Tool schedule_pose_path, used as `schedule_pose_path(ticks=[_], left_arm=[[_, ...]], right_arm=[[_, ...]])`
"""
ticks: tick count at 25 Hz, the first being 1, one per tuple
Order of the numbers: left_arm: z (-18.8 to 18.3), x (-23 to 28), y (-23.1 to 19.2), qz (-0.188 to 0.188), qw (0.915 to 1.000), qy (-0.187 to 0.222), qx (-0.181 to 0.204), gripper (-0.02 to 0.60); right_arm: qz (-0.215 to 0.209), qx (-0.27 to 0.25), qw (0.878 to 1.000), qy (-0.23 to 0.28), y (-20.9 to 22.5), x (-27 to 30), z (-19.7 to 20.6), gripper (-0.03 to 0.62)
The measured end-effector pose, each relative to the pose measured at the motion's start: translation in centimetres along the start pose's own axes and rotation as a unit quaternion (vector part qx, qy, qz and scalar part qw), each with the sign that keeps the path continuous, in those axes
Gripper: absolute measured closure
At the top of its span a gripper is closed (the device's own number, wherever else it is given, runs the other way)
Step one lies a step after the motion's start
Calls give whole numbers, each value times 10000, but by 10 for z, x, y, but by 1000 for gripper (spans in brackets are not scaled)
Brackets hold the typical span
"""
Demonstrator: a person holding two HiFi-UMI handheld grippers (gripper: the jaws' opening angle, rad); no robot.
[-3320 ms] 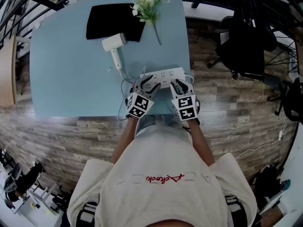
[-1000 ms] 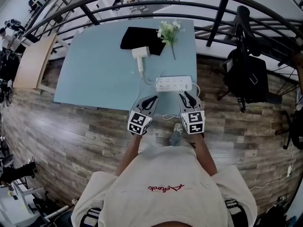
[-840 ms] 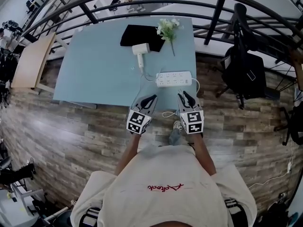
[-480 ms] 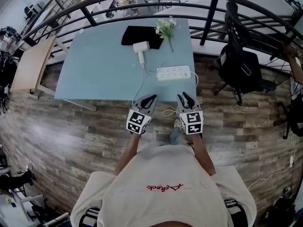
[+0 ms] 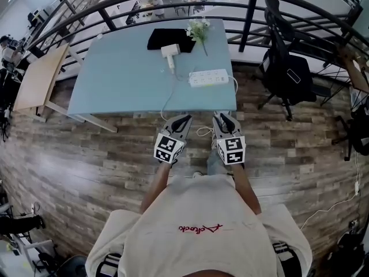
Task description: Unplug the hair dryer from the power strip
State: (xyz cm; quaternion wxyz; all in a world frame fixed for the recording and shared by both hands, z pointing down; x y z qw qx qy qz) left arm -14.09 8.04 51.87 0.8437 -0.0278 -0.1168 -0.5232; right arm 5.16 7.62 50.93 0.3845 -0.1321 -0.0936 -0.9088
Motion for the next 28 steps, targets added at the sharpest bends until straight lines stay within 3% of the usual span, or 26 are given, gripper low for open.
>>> schedule_pose_path(ticks=[16, 28], left_arm=[[1, -25, 37, 131, 9998, 117, -8, 563], [2, -28, 41, 168, 9998, 91, 13, 563]], right_arm=[[157, -15, 9999, 42, -19, -47, 12, 476], [168, 2, 9999, 29, -20, -52, 13, 476]])
Point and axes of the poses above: the fingertips, and each gripper's own axes: x forward along the fingers, y to its right, z out of its underside, the point moved 8 cm from there along -x, backward along the fingers, and after that the axes turned 12 degrees about -z, right-handed, at the moved point
